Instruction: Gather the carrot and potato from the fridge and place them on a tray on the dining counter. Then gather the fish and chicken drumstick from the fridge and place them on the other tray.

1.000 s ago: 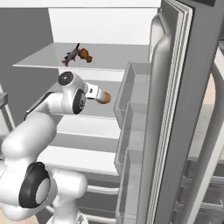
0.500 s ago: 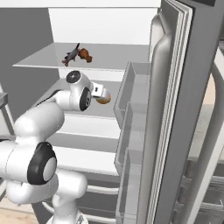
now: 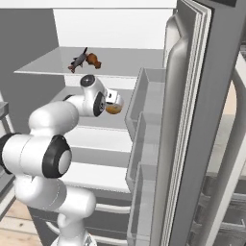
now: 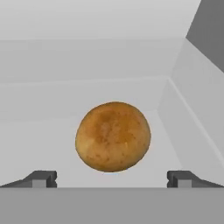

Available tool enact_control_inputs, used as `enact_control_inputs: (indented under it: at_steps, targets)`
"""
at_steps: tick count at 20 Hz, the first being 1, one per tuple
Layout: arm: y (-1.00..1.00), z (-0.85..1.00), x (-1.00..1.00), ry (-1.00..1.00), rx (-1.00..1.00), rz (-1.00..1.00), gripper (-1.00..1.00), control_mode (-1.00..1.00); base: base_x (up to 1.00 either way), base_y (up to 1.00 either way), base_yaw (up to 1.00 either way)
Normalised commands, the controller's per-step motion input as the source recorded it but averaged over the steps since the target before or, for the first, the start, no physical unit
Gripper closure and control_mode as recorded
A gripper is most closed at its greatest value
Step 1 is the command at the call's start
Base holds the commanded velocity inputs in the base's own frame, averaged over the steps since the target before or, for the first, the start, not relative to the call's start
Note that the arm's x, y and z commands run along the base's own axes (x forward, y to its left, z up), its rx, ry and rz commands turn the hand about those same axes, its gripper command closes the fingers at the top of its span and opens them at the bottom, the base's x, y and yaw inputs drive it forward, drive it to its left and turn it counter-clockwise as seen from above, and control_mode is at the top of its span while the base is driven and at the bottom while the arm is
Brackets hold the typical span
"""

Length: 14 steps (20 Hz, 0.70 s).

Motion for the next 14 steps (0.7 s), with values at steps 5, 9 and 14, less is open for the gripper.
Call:
enact_control_inputs:
  at_steps: [5,9,14]
  targets:
    - [0.00,-0.21,0.39,0.01,0.00,0.00,-1.00,-1.00,0.00,0.00,0.00]
    - [0.00,-0.21,0.07,0.01,0.00,0.00,-1.00,-1.00,0.00,0.00,0.00]
    - [0.00,-0.17,0.23,0.01,0.00,0.00,-1.00,-1.00,0.00,0.00,0.00]
